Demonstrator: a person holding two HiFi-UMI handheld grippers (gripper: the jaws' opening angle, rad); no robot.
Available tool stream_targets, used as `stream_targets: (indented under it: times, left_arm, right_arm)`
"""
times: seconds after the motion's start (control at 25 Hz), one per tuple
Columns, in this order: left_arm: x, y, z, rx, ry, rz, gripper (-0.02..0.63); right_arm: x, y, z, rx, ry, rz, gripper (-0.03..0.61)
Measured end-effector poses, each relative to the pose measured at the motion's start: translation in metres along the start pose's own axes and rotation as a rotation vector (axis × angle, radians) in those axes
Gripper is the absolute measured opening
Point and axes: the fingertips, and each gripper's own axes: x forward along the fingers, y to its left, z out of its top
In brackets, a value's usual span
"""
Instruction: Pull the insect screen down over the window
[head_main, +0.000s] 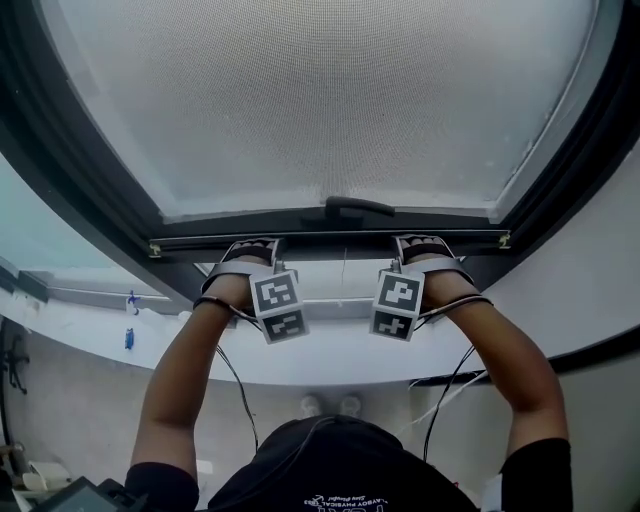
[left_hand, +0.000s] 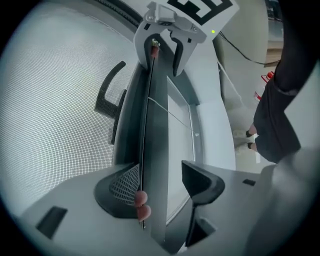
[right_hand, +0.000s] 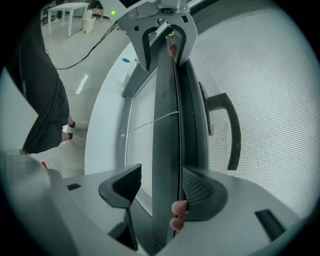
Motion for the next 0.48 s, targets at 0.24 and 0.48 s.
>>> stream_targets:
  times: [0.24,0.48]
  left_arm:
    - [0.002,0.005,-0.002,0.01,0.002,0.045,0.267]
    - [0.003,0.01,-0.001,-0.027,-0.046,0.063,0.239]
  right_arm:
    - [0.0,-0.004,-0.002,0.007,-0.017,-0.022,0.261]
    - [0.002,-0.013,0.001,0.013,-0.032,-0.073,0.195]
